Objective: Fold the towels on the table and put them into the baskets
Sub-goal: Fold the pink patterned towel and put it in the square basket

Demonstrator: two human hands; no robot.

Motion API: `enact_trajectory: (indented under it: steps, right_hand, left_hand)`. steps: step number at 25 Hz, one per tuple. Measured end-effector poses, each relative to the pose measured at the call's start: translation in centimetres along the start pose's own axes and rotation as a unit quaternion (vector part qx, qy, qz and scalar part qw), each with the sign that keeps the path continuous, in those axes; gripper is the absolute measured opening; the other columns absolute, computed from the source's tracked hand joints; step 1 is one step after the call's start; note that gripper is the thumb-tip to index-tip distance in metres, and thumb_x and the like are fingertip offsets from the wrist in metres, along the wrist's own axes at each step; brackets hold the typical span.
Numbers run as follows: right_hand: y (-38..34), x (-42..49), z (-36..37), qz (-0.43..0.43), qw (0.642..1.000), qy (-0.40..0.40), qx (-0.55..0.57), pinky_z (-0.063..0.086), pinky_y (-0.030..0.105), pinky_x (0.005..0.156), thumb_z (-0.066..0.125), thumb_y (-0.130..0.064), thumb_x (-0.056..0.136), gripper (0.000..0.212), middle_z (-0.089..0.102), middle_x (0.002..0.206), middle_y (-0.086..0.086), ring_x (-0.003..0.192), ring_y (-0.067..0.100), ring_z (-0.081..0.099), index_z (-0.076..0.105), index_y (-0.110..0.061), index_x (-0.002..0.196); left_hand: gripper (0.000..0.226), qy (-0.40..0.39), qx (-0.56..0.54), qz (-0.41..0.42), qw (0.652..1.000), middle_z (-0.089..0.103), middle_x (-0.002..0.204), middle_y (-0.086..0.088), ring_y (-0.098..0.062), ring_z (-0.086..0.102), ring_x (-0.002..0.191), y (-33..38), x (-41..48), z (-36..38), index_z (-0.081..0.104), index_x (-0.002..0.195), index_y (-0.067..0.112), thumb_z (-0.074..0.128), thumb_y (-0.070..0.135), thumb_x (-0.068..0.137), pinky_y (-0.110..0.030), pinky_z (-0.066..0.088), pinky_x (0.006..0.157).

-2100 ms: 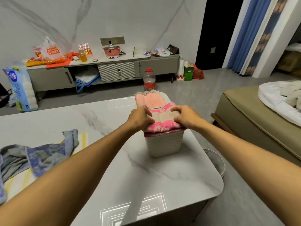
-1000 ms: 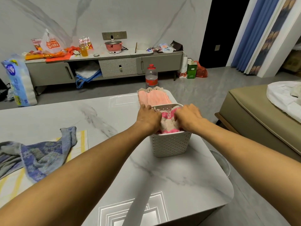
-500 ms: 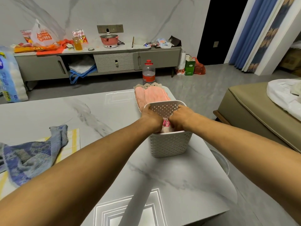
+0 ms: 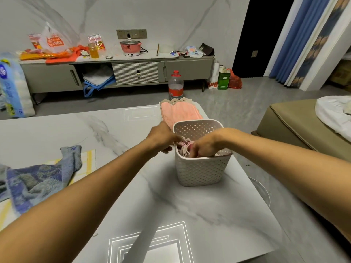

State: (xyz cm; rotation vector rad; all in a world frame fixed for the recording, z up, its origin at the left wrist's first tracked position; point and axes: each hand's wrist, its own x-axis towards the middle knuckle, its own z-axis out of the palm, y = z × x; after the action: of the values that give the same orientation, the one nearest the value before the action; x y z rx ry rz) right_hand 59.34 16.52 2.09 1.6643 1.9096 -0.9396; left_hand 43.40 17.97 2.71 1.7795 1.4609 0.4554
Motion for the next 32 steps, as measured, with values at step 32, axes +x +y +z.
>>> enact_trajectory:
  steps: [32]
  right_hand:
    - [-7.4, -7.0, 2.6, -0.072, 0.916, 0.394, 0.033, 0.046, 0.028, 0.086, 0.056, -0.008, 0.088, 0.031, 0.070, 0.114, 0.004, 0.105, 0.023, 0.063, 0.072, -0.015, 0.114]
  left_hand:
    - [0.025, -0.042, -0.024, 0.038, 0.998, 0.068, 0.104, -0.007, -0.022, 0.070, 0.075, -5.6, -9.1, -6.8, 0.058, 0.119, 0.015, 0.056, 0.026, 0.096, -0.033, 0.057, 0.068]
